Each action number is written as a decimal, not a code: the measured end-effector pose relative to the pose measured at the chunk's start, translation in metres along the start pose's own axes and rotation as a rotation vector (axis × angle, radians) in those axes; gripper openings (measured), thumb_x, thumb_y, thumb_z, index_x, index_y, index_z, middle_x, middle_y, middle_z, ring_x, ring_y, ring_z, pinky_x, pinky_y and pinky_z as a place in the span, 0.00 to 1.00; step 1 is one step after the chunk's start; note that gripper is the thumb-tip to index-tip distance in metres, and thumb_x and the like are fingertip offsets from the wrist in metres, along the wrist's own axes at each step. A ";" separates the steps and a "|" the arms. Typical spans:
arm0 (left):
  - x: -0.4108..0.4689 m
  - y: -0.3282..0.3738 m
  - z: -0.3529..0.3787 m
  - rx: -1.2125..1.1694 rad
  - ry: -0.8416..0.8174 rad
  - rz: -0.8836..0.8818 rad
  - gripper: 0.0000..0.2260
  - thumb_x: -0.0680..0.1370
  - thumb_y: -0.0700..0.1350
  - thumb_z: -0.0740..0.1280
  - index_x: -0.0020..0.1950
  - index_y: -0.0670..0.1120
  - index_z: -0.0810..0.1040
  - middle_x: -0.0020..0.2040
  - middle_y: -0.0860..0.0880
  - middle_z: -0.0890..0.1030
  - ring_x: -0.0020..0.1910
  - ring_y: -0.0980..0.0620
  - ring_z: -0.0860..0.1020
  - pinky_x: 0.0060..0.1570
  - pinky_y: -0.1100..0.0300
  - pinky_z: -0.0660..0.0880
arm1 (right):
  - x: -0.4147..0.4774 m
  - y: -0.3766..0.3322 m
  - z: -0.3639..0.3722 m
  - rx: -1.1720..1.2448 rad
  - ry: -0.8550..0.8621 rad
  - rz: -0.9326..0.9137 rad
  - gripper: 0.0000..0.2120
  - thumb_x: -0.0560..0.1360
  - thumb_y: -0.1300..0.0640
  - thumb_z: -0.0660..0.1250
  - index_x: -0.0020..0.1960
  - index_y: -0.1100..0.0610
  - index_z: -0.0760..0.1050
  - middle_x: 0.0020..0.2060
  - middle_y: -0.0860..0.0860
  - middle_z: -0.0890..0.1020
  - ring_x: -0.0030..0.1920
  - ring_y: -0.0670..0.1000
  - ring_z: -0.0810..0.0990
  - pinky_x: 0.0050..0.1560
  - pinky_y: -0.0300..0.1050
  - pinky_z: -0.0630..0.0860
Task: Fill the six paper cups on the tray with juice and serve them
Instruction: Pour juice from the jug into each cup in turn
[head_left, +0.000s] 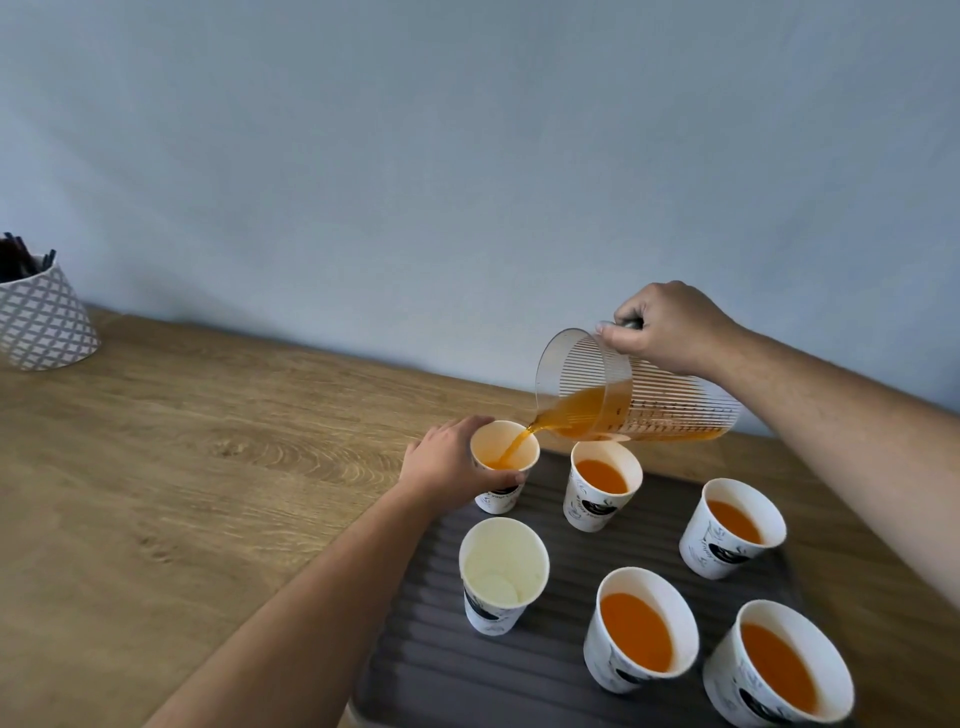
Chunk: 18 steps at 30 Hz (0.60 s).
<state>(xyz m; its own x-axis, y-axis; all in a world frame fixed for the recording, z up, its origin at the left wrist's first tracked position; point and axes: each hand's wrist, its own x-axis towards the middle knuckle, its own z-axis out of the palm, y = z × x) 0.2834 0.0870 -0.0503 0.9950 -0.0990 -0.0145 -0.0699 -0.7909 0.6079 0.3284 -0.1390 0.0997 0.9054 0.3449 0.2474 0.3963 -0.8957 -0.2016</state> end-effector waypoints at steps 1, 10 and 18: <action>0.000 0.000 0.000 0.002 0.001 0.001 0.35 0.65 0.66 0.72 0.69 0.60 0.67 0.65 0.55 0.75 0.66 0.51 0.71 0.64 0.47 0.67 | 0.000 0.000 -0.001 -0.004 0.000 0.000 0.24 0.76 0.49 0.66 0.23 0.55 0.66 0.20 0.50 0.67 0.25 0.50 0.65 0.32 0.45 0.63; -0.001 0.000 0.001 0.016 0.006 0.003 0.35 0.65 0.65 0.72 0.69 0.60 0.66 0.66 0.56 0.74 0.66 0.51 0.70 0.63 0.49 0.66 | -0.001 -0.001 -0.004 -0.025 0.002 -0.007 0.25 0.76 0.50 0.66 0.23 0.54 0.65 0.20 0.49 0.66 0.24 0.49 0.63 0.31 0.44 0.62; 0.000 -0.001 0.002 0.008 -0.001 0.002 0.35 0.65 0.66 0.71 0.69 0.61 0.66 0.66 0.56 0.75 0.65 0.51 0.71 0.63 0.48 0.67 | -0.001 -0.001 -0.003 -0.047 0.003 -0.022 0.25 0.75 0.49 0.66 0.23 0.55 0.62 0.20 0.50 0.63 0.25 0.50 0.61 0.31 0.44 0.59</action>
<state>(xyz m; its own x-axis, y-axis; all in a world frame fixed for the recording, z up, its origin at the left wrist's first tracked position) 0.2838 0.0865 -0.0531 0.9948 -0.1011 -0.0138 -0.0724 -0.7953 0.6019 0.3268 -0.1394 0.1028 0.8961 0.3643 0.2537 0.4087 -0.9000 -0.1513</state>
